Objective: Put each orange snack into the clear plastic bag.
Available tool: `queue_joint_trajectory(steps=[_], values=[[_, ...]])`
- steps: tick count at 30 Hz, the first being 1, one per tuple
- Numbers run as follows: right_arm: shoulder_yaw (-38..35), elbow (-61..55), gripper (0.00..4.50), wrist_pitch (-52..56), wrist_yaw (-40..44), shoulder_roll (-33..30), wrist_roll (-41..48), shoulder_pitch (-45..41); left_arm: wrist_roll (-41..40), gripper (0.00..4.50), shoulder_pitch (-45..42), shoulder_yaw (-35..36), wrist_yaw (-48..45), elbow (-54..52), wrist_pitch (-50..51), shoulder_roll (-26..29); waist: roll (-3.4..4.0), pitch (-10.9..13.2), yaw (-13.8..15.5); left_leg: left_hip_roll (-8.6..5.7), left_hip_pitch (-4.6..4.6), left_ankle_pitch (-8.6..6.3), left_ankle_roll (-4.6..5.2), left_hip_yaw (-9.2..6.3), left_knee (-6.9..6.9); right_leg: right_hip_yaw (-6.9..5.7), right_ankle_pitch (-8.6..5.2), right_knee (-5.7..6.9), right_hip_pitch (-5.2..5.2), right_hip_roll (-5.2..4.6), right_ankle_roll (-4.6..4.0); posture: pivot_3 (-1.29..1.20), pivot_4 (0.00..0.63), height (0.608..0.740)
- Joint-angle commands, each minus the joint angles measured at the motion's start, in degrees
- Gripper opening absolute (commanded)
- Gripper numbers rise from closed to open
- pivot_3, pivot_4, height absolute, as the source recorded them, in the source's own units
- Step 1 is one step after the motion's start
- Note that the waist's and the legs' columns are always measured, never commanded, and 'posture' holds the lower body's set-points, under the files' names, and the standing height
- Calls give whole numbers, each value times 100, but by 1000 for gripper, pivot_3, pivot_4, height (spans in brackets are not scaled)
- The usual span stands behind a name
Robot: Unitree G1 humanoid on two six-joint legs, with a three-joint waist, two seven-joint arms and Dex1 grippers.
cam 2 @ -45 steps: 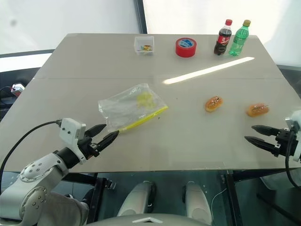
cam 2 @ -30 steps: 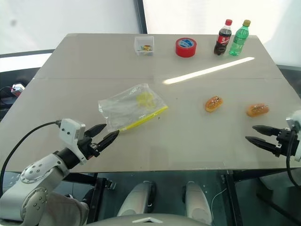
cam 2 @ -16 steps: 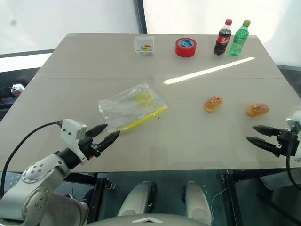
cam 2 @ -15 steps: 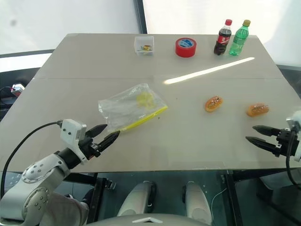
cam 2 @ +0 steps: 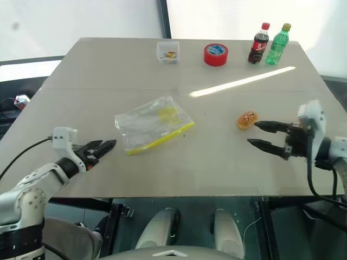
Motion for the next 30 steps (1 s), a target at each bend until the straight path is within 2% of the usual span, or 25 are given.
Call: queue_joint_trajectory(steps=[1,6,11,14,16,17,20,21,25,30], values=[[106,-161,2544,-88,-114,44,-38,-204,-27,3179,-319,-417,-136,295,158,-159,2,-1,-1,-1,1,0,0,0,0,1,2,0,0,-2,3,0,150,740],[311,-208,2544,-133,-212,150,-130,-309,-73,3179,-897,-863,-349,925,370,-530,14,-17,14,-8,5,0,0,0,0,0,3,3,3,-3,3,0,150,740],[573,-290,2544,-219,-338,341,-277,-320,212,3179,-1581,-1165,-385,1800,259,-943,40,-40,39,-16,11,0,1,-2,0,-1,7,2,11,-4,13,0,150,740],[741,-253,2544,-338,-407,426,-472,-333,378,2384,-1840,-1302,-567,2042,-35,-1088,43,-51,85,-19,15,1,1,-7,2,-5,7,2,18,-5,14,0,150,740],[956,-111,2544,-616,-581,486,-932,-405,345,1711,-2022,-1267,-569,2151,-44,-1235,42,-51,86,-19,15,1,1,-6,2,-5,7,1,19,-5,14,0,150,740],[1091,-24,2544,-741,-699,503,-1212,-451,328,1217,-2098,-1260,-565,2189,-25,-1289,42,-50,96,-19,14,1,1,-7,2,-5,8,-1,19,-5,14,0,150,740],[1402,165,2544,-1038,-1053,618,-1842,-589,137,129,-2251,-1262,-697,2082,232,-1409,38,-48,96,-20,10,1,0,-9,3,-7,8,-3,17,-5,15,0,150,740],[1497,232,2544,-1126,-1193,687,-2037,-644,9,14,-2302,-1197,-699,2039,383,-1467,35,-46,93,-20,7,1,0,-10,3,-7,8,-4,15,-5,15,0,150,740],[2019,713,2544,-1684,-1561,886,-2941,-920,-895,14,-2594,-611,-403,1867,1468,-1710,33,-45,76,-19,3,1,0,-17,2,-12,9,0,9,-4,15,0,150,740],[2870,2046,2544,-3007,-2175,1013,-4469,-1514,-2064,14,-3059,337,597,1659,2601,-2050,19,-37,-51,-19,4,2,-1,-17,2,-13,9,1,9,-5,16,0,150,740]])
